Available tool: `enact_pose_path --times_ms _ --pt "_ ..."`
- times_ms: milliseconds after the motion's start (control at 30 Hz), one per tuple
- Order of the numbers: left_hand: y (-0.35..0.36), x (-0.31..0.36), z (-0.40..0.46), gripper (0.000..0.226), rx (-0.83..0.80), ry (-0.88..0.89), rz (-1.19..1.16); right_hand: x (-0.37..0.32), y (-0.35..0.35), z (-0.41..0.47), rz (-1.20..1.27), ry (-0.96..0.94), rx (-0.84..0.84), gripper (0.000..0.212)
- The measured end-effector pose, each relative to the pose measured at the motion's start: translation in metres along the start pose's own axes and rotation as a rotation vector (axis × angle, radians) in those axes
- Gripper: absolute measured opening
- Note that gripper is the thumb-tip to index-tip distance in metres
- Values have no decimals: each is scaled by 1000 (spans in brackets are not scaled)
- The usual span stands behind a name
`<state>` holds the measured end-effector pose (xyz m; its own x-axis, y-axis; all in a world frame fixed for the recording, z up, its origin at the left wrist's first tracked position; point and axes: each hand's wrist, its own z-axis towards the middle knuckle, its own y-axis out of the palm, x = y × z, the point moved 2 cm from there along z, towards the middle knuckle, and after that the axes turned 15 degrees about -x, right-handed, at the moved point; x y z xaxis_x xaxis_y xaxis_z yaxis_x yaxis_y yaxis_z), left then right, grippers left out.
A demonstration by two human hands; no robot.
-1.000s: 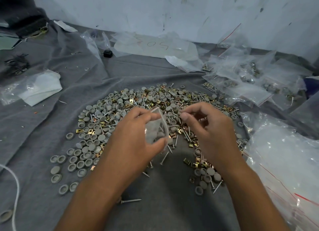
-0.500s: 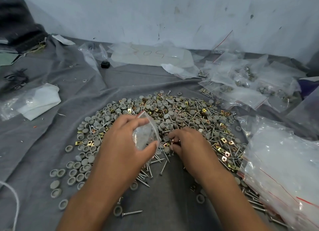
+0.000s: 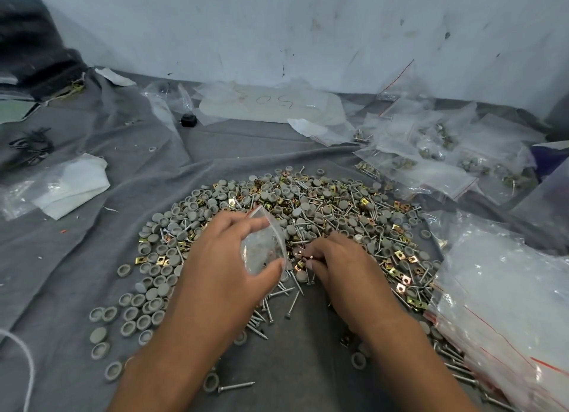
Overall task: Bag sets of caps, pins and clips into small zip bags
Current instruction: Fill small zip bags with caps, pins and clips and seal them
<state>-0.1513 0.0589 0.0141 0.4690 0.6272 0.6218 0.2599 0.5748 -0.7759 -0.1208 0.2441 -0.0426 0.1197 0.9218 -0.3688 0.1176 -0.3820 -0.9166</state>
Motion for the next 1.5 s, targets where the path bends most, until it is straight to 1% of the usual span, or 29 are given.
enact_pose_path --times_ms 133,267,333,467,533,667,833,1033,1233,1400,1500 --pt "1 1 -1 64 -5 9 2 0 0 0 -33 -37 -64 39" --pt "1 1 -1 64 -3 13 -1 1 -1 1 -75 -67 -80 54" --pt "1 1 0 63 -5 15 1 1 0 2 -83 -93 -82 51" --pt "2 1 0 62 -5 17 -2 2 0 3 -23 -104 -70 29" --pt "2 1 0 64 -4 15 -2 3 0 2 -11 -104 -68 21" --pt "3 2 0 65 -7 14 8 1 0 3 -47 -125 -85 26" --pt "3 3 0 66 -10 8 5 1 -3 2 -42 -109 -114 14" --pt "3 3 0 66 -10 0 6 -3 -4 -1 19 -84 -79 14" --pt "3 2 -1 67 -20 -6 7 -1 -10 -4 135 -61 -66 22" --pt "3 0 0 64 -20 -4 13 5 -12 -4 192 -31 -65 19" --pt "4 1 0 64 -19 0 11 6 -17 -5 373 -21 -33 17"
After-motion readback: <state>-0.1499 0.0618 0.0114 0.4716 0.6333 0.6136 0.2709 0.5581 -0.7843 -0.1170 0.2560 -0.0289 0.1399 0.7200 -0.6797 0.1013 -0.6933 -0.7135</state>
